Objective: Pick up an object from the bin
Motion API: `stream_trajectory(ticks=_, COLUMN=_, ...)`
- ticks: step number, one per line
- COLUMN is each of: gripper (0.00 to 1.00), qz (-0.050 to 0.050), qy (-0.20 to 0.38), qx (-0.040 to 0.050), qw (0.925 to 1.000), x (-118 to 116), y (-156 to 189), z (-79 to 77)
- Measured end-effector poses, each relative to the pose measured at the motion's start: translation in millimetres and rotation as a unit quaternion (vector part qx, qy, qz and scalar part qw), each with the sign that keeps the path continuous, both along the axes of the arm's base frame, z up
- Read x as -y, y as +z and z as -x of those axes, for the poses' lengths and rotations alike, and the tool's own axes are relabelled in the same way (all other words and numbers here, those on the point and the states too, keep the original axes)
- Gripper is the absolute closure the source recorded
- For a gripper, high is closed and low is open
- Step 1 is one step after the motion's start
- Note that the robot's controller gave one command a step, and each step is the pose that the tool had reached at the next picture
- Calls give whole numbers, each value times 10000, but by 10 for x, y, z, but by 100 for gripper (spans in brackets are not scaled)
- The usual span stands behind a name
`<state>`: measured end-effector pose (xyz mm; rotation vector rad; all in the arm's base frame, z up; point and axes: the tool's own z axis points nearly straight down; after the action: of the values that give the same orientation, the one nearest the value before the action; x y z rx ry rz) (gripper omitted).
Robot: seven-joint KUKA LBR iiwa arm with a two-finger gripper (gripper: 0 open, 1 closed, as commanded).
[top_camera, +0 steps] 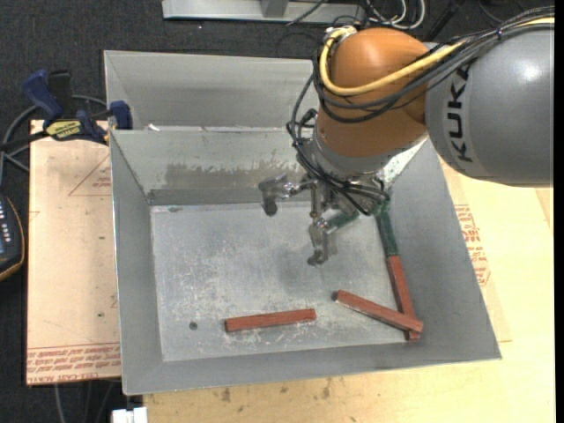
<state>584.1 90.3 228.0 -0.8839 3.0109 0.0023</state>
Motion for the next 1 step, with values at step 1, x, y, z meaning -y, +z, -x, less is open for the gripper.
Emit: stream_trajectory(ticks=1, gripper=0, qz=4, qy=427, qx=-58, qw=9991, x=-267, y=-1316, z=342)
